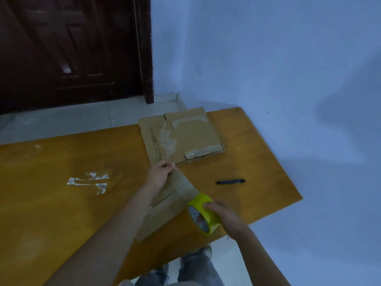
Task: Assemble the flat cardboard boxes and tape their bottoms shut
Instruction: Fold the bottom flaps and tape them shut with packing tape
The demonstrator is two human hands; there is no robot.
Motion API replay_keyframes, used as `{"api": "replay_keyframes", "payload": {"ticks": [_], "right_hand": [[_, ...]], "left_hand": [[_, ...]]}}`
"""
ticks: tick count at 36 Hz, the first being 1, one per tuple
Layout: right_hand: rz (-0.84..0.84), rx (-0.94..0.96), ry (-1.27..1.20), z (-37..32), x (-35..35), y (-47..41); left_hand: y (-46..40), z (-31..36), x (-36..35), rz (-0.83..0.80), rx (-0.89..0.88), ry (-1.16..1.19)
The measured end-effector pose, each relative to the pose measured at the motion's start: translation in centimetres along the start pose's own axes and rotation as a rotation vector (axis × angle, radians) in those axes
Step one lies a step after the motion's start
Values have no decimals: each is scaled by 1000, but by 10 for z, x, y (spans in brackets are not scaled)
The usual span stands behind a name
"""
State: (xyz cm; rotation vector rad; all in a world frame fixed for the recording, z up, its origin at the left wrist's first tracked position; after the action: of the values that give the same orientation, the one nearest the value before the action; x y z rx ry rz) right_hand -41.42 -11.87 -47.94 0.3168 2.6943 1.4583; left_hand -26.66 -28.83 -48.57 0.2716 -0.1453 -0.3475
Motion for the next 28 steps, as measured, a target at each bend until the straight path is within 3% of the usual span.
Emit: {"api": "replay_keyframes", "payload": {"ticks": [19, 23, 28], "right_hand": [[35, 243, 234, -31, 4, 28], [64, 259, 209, -25, 5, 29], [81, 223, 204, -18, 3, 21]], "left_hand": [[2, 13, -10, 144, -362, -612], [4, 7, -10, 119, -423, -563], [-8, 1, -9, 45, -329, -425]]}}
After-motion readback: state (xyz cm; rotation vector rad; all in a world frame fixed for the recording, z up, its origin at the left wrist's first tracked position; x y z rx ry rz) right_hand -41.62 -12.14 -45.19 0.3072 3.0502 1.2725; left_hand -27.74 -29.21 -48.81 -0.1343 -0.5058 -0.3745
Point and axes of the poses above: each hand's wrist, its own y-axis away from the middle knuckle, its own x-axis out of the back of the hand, z = x × y, the point moved 7 cm from there along -y, towards the middle knuckle, and after that the axes turned 12 degrees about -x, right-handed, at the moved point
